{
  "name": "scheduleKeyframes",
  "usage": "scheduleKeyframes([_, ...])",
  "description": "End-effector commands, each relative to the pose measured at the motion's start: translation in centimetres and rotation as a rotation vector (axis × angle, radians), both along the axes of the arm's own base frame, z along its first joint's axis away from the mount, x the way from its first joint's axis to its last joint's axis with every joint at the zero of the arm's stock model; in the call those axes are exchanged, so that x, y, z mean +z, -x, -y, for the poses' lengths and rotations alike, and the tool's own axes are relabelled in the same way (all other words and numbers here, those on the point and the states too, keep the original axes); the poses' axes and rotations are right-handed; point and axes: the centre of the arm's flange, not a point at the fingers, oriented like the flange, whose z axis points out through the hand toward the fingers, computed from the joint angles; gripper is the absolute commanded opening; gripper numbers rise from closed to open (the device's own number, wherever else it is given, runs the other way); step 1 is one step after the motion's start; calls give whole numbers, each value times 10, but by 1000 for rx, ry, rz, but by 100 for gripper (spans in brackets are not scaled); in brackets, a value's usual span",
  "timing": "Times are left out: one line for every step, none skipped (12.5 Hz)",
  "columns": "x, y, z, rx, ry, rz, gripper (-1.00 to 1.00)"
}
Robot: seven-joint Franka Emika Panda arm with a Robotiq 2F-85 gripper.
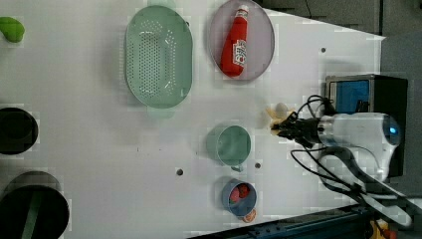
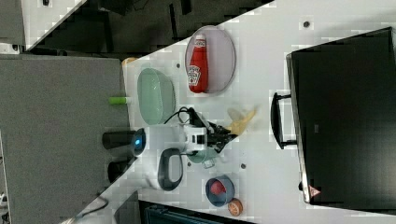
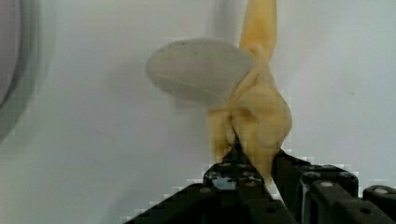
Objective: Pick banana from table and place on oven.
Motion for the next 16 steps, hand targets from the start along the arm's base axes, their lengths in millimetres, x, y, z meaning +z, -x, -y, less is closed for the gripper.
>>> scheduleKeyframes([112, -32, 3, -37, 1, 97, -62])
scheduleKeyframes([156, -34, 2, -36, 1, 97, -62])
scheduleKeyframes([197, -33, 2, -36, 1, 87, -62])
scheduleKeyframes([236, -30, 2, -37, 1, 70, -62])
scheduleKeyframes([273, -27, 3, -38, 0, 58, -62])
scheduleKeyframes([306, -24, 4, -41, 0, 54, -62])
scheduleKeyframes([333, -23, 7, -48, -1, 56, -62])
scheduleKeyframes([353, -24, 13, -58, -2, 59, -62])
scheduleKeyframes([365, -27, 22, -75, -4, 65, -62])
scheduleKeyframes([370, -30, 37, -102, -6, 67, -62])
scheduleKeyframes([370, -32, 57, -135, -10, 68, -62])
scheduleKeyframes([365, -32, 81, -153, -16, 63, -62])
scheduleKeyframes([360, -31, 109, -154, -22, 56, -62])
scheduleKeyframes([352, -28, 138, -148, -29, 43, -62])
scheduleKeyframes([340, -24, 168, -139, -36, 25, -62])
scheduleKeyframes([330, -19, 200, -121, -40, 18, -62])
